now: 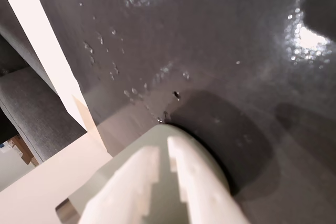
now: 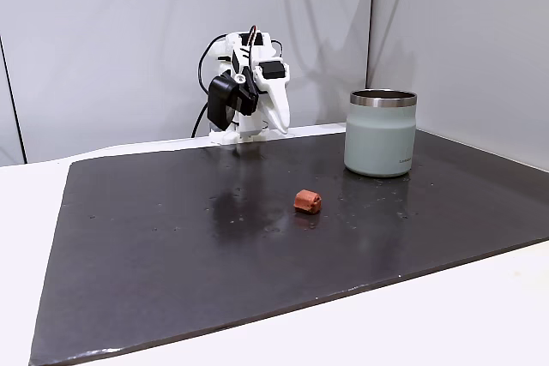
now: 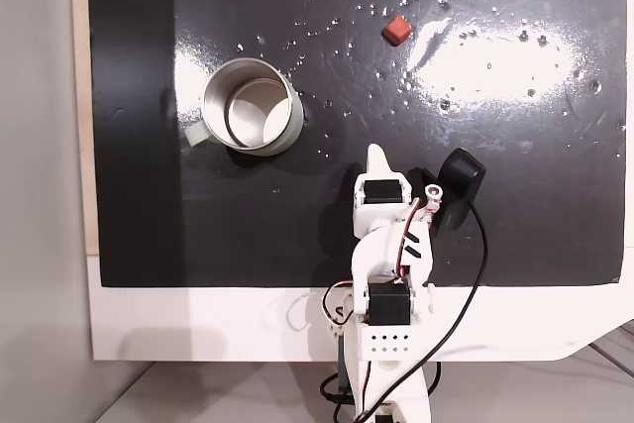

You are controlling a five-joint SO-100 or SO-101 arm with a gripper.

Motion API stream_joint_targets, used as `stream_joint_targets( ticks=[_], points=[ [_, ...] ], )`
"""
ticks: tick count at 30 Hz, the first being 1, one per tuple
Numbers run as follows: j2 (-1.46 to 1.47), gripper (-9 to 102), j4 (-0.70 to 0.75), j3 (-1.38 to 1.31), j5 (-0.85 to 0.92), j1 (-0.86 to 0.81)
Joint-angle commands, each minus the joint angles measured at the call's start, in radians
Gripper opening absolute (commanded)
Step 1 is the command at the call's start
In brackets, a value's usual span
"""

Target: Grasp a cube and put it in the cup.

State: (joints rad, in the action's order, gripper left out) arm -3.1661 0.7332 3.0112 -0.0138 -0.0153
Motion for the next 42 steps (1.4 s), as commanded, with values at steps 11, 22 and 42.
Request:
stream_joint_targets(
  ticks=[11, 22, 42],
  points=[
    [-0.012, 0, -0.035, -0.008, 0.04, 0.002],
    [0.091, 0, 0.06, -0.291, 0.092, -0.043],
    [0.911, 0, 0.279, -1.221, 0.132, -0.109]
  ],
)
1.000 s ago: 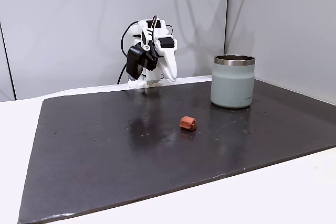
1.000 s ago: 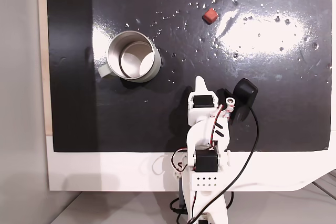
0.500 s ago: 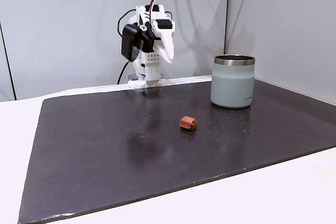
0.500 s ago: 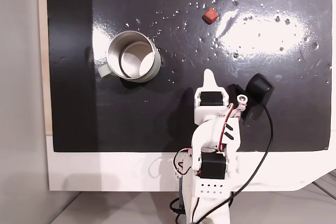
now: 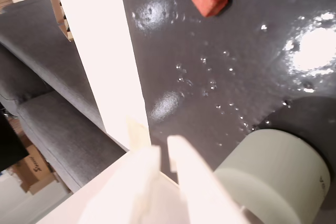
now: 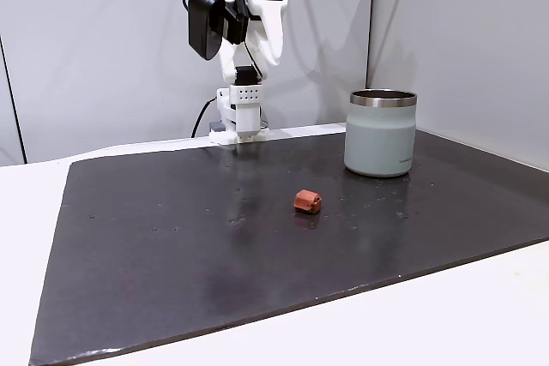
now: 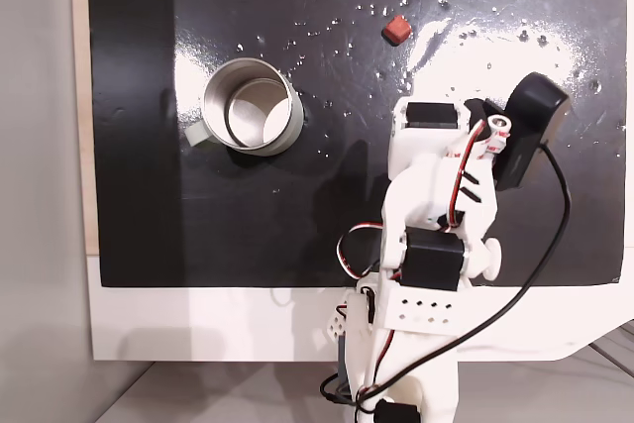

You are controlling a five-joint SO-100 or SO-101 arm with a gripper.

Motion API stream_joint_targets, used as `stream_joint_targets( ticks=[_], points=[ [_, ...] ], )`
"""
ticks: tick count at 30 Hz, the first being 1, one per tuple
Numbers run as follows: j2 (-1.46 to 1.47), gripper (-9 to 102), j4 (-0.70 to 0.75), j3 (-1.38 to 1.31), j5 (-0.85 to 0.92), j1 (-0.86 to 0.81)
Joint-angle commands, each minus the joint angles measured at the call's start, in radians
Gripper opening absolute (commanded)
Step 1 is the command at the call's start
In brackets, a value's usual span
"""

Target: Grasp a cube and put it in the cup.

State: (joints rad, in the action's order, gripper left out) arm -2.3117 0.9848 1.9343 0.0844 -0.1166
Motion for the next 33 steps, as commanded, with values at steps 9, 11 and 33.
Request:
stream_joint_targets(
  ticks=[9, 11, 33],
  points=[
    [0.411, 0, 0.169, -0.575, 0.11, -0.077],
    [0.502, 0, 0.216, -0.689, 0.112, -0.089],
    [1.126, 0, 0.699, -1.485, 0.097, -0.032]
  ],
)
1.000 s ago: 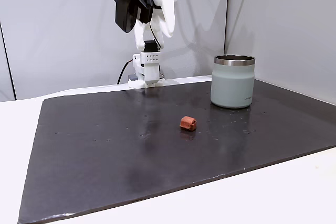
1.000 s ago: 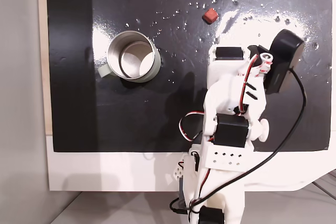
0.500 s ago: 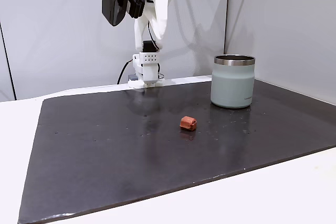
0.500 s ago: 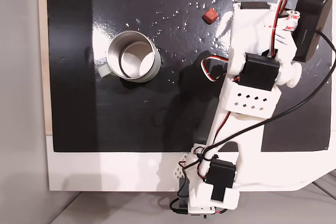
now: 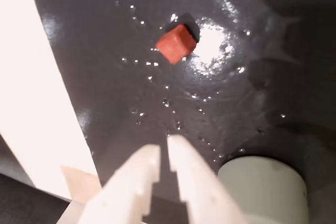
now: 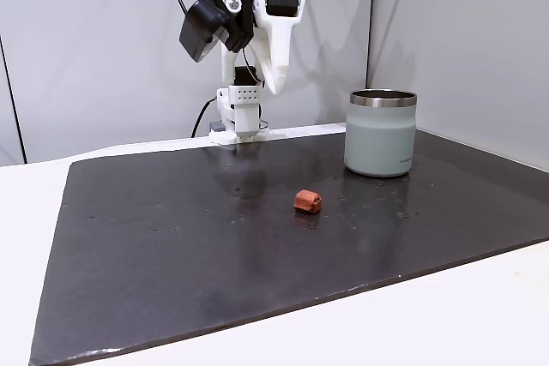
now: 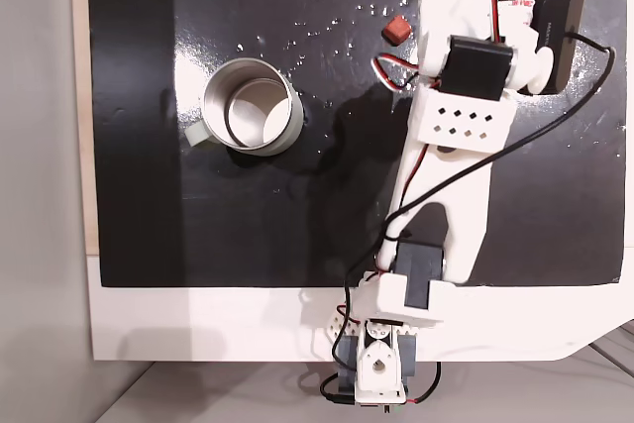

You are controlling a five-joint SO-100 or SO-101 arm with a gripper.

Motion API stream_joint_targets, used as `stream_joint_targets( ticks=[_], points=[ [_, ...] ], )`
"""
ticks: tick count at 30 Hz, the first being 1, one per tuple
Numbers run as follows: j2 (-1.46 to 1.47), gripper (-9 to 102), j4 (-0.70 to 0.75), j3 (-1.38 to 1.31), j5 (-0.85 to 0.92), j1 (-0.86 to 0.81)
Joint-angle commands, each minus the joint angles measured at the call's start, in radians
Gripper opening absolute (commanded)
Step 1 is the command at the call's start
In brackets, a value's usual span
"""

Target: Grasp a cube and put it in the cup.

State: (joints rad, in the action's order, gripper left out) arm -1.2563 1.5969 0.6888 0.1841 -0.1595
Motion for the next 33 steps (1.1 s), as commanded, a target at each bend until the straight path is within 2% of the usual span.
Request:
stream_joint_targets(
  ticks=[1, 3, 14, 23, 33],
  points=[
    [0.124, 0, 0.132, -0.333, -0.003, 0.011],
    [0.215, 0, 0.202, -0.492, -0.005, 0.012],
    [0.291, 0, 0.201, -0.5, 0.006, 0.003],
    [0.454, 0, 0.192, -0.655, 0.147, 0.018],
    [0.526, 0, 0.138, -0.68, 0.339, 0.051]
  ],
)
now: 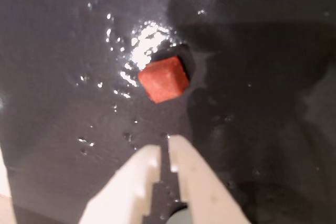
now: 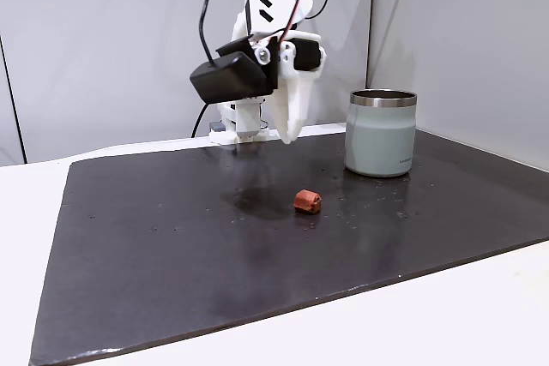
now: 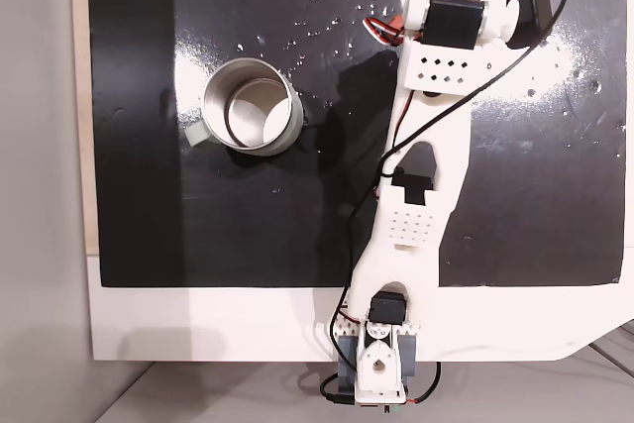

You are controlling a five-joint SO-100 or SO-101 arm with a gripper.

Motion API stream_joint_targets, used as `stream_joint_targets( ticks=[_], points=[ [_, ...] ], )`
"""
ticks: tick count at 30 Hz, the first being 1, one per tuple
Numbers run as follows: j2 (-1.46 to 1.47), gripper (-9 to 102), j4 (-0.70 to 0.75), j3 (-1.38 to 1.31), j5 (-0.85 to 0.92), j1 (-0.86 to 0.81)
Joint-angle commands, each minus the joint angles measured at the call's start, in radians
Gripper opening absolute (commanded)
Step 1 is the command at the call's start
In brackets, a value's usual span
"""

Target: Grasp a cube and put it in the cup.

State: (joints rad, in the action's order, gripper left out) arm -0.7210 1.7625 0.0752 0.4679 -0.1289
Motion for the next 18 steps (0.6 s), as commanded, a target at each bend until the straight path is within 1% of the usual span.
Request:
stream_joint_targets(
  ticks=[1, 5, 8, 16, 18],
  points=[
    [-0.005, 0, -0.031, -0.075, 0.081, 0.026],
    [0.002, 0, -0.057, -0.087, 0.176, 0.049],
    [0.002, 0, -0.075, -0.094, 0.216, 0.058],
    [0.015, 1, -0.067, -0.094, 0.219, 0.041],
    [0.017, 8, -0.066, -0.094, 0.218, 0.035]
  ],
)
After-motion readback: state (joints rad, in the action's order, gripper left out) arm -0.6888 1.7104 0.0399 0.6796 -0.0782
